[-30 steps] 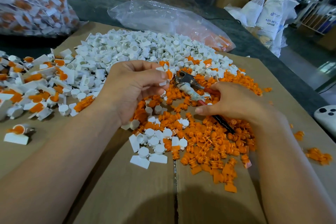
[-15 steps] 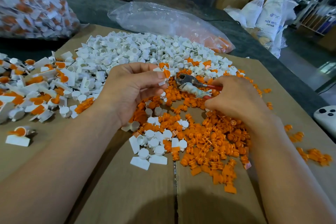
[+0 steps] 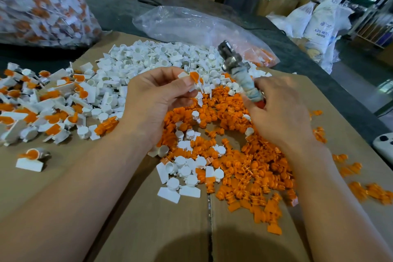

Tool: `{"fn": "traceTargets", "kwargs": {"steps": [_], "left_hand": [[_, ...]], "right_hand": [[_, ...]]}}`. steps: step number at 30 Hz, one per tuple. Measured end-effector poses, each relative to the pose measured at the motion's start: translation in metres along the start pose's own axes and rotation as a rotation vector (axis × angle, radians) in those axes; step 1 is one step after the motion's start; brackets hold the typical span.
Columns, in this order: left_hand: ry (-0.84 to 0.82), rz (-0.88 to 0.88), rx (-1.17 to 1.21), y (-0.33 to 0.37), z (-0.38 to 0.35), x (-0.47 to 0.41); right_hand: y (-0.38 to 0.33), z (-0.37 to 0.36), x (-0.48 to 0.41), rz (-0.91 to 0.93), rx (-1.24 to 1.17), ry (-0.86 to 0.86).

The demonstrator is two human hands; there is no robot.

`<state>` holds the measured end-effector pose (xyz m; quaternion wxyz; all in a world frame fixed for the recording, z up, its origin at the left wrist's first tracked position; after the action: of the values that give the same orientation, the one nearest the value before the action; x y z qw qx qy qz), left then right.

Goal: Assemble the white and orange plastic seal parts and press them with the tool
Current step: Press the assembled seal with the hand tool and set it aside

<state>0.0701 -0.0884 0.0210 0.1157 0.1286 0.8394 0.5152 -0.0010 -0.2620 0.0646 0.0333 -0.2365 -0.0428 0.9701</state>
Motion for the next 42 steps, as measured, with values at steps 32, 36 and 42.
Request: {"fn": "traceTargets", "kwargs": {"steps": [32,36,42], "left_hand": [[0.002,-0.160,-0.101,0.008,-0.001,0.000],[0.001,-0.159,-0.083,0.009,0.000,0.000],[0.021,-0.150,-0.058,0.007,0.001,-0.001]], "right_hand": [[-0.032,-0.023,0.009,0.193,-0.136,-0.161],[-0.032,-0.027,0.010,0.178,-0.229,-0.203],[-0.035,-0.030,0.011,0.155,-0.321,-0.230]]}}
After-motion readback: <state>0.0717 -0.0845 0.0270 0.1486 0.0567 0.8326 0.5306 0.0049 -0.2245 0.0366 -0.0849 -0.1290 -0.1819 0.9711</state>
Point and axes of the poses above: each hand's wrist, its own x-axis away from the middle knuckle, its own z-axis out of the back of the hand, y = z × x, the point moved 7 cm from there along -x, towards the middle knuckle, and after that the axes turned 7 degrees about z, right-handed, at the moved point
